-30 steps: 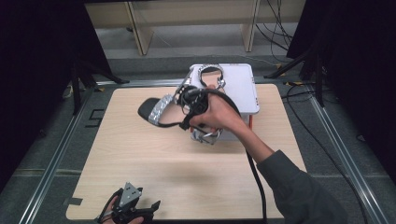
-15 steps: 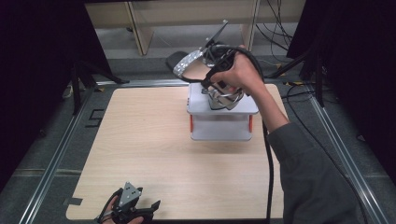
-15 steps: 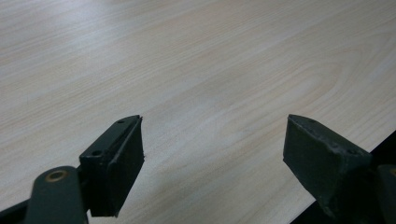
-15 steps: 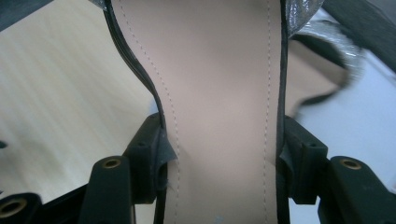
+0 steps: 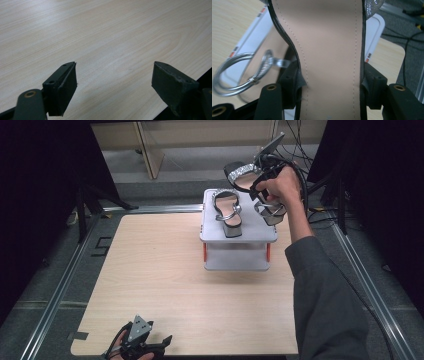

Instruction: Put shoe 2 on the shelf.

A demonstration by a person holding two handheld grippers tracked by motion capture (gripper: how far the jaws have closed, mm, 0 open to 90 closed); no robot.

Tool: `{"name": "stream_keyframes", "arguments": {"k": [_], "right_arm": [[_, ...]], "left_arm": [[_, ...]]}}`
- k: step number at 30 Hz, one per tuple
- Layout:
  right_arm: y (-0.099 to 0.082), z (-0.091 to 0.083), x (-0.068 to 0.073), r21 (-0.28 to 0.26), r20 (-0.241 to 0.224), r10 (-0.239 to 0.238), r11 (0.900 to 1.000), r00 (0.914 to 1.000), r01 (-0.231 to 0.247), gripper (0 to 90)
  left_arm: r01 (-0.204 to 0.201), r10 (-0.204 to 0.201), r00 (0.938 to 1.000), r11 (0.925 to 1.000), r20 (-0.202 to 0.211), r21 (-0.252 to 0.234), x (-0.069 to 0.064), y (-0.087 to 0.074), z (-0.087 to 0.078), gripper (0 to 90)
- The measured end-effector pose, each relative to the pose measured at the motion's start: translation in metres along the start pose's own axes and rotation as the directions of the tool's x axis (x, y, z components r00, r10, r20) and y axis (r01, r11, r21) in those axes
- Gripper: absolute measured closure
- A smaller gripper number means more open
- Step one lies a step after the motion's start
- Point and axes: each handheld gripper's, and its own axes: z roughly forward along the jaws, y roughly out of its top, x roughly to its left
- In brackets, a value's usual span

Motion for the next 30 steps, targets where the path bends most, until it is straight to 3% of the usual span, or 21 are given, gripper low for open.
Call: {"name": "stream_keyframes", "arguments": {"k": [1,3,7,10,12,13,14,15,19,20,21,24,25,27,30], "right_arm": [[0.0,0.008,-0.006,0.013,0.005,0.019,0.9997,0.9998,-0.019,42.5],[0.0,0.012,-0.009,0.018,0.008,0.029,0.9994,0.9996,-0.029,42.5],[-0.001,0.037,-0.017,0.058,0.033,0.075,0.9953,0.9966,-0.077,42.4],[-0.002,0.042,-0.02,0.072,0.027,0.114,0.9906,0.9931,-0.116,42.4],[-0.003,0.048,-0.022,0.081,0.032,0.136,0.9871,0.9902,-0.138,42.4],[-0.004,0.05,-0.024,0.084,0.033,0.145,0.9856,0.9889,-0.147,42.4],[-0.004,0.053,-0.024,0.085,0.031,0.167,0.9821,0.9856,-0.169,42.4],[-0.005,0.057,-0.026,0.093,0.031,0.18,0.9789,0.9832,-0.182,42.4],[-0.005,0.062,-0.027,0.091,0.041,0.206,0.9737,0.9778,-0.209,42.4],[-0.005,0.064,-0.028,0.093,0.038,0.209,0.9729,0.9772,-0.212,42.4],[-0.005,0.065,-0.027,0.093,0.039,0.23,0.968,0.9724,-0.233,42.3],[-0.004,0.071,-0.026,0.104,0.057,0.244,0.9629,0.968,-0.249,42.2],[-0.004,0.072,-0.026,0.108,0.059,0.243,0.9627,0.9683,-0.248,42.2],[-0.002,0.075,-0.024,0.112,0.077,0.252,0.9592,0.9647,-0.26,42.1],[-0.002,0.078,-0.022,0.104,0.102,0.254,0.959,0.9618,-0.264,41.8]], "left_arm": [[-0.032,0.032,0.9994,0.9992,-0.008,0.022,0.002,0.0,-0.001,20.0],[-0.008,0.008,1.0,0.9999,0.006,0.007,-0.001,0.0,-0.001,20.0],[-0.005,0.005,0.9999,0.9999,0.01,-0.016,-0.001,0.0,-0.001,19.9],[-0.037,0.037,0.9993,0.9992,0.0,0.013,0.001,0.001,-0.002,20.0],[-0.013,0.013,0.9998,0.9999,0.014,-0.002,-0.002,0.001,-0.001,20.0],[-0.04,0.04,0.9992,0.999,0.001,0.018,-0.001,0.001,-0.001,19.9],[-0.041,0.04,0.9991,0.9989,0.008,0.023,-0.001,0.001,-0.001,20.0],[-0.016,0.016,0.9997,0.9998,0.019,0.009,-0.004,0.001,0.0,20.0],[-0.024,0.024,0.9995,0.9997,0.019,0.01,-0.004,0.001,0.0,20.0],[-0.044,0.044,0.999,0.9985,0.0,0.034,-0.002,0.002,-0.001,19.9],[-0.045,0.045,0.999,0.9985,-0.002,0.03,-0.002,0.001,-0.001,20.0],[-0.018,0.018,0.9997,0.9998,0.014,0.009,-0.004,0.002,-0.001,20.0],[-0.056,0.055,0.9984,0.9979,0.012,0.034,-0.002,0.002,-0.003,19.9],[-0.031,0.03,0.9993,0.9994,0.023,0.017,-0.004,0.002,-0.002,19.9],[-0.033,0.033,0.9993,0.9993,0.018,0.016,-0.004,0.002,-0.002,19.9]]}}
